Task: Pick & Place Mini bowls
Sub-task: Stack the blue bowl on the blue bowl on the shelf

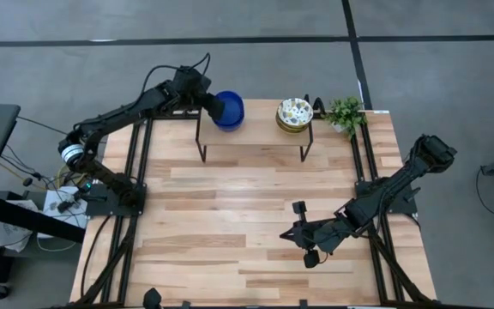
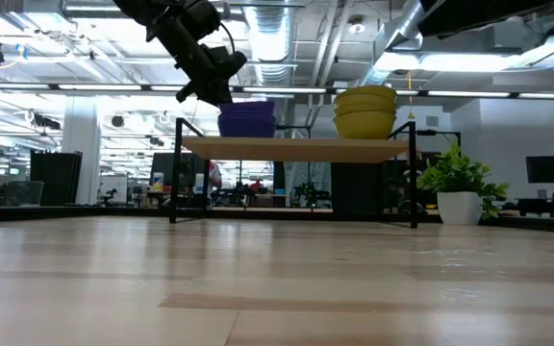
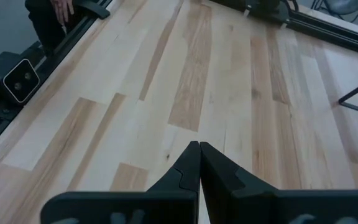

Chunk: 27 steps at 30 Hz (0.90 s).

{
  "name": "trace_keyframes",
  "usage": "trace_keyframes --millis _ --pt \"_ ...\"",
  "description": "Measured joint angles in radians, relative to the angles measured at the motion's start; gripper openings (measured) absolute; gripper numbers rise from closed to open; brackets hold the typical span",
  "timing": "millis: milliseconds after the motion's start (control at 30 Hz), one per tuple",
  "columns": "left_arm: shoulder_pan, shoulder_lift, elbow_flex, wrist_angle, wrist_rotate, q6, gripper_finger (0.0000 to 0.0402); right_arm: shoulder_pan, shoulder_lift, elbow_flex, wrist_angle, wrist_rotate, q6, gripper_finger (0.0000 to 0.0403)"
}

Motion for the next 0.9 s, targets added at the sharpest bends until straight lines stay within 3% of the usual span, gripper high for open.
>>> trace_keyframes --millis 533,900 --pt "-0.003 0.000 0.000 0.006 0.036 0.000 0.0096 0.000 0.000 0.000 -0.010 0.000 0.002 0.0001" --pt "-0.004 -0.055 0.000 0.042 0.021 0.003 0.0090 0.000 0.000 0.000 -0.013 0.000 0.002 0.0001"
